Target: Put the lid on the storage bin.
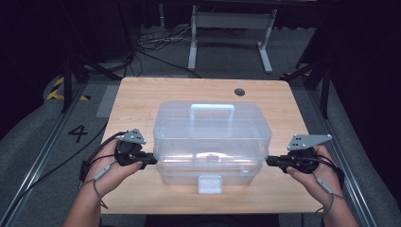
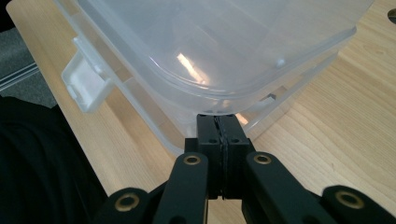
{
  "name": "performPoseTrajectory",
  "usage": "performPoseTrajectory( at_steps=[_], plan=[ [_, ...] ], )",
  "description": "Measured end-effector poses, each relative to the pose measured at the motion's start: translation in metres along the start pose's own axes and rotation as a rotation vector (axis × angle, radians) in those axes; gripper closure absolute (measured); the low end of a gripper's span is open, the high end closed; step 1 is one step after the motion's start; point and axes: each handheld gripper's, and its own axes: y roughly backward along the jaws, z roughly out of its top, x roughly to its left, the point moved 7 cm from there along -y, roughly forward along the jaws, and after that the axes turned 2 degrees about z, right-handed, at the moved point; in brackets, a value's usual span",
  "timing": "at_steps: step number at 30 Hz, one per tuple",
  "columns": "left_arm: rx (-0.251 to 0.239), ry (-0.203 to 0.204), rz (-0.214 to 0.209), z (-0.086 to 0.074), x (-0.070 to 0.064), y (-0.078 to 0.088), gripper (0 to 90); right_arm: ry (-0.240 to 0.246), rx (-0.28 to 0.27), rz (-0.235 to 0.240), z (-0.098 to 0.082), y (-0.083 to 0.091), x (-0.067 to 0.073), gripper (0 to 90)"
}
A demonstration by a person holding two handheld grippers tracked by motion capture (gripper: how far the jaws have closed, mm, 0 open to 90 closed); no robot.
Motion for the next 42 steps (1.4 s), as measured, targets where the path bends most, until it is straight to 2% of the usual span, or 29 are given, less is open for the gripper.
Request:
performPoseTrajectory(
  at_steps=[8,17,27,39,42],
  plan=[
    [0.056,-0.008,-0.013,-0.005,-0.001,-0.004,83.9,0.012,0.046,0.002,-0.005,-0.005,0.001,89.9],
    [0.091,-0.005,-0.023,-0.009,-0.003,-0.007,83.9,0.024,0.087,0.008,-0.009,-0.008,0.002,89.6],
    [0.135,-0.029,-0.008,-0.013,-0.002,-0.009,84.2,0.032,0.135,0.018,-0.014,-0.013,0.004,89.4],
    [0.149,-0.025,-0.007,-0.016,-0.001,-0.009,84.2,0.029,0.155,0.026,-0.016,-0.017,0.004,89.3],
    [0.169,-0.026,0.004,-0.019,0.0,-0.008,84.1,0.027,0.181,0.029,-0.019,-0.018,0.005,89.3]
  ],
)
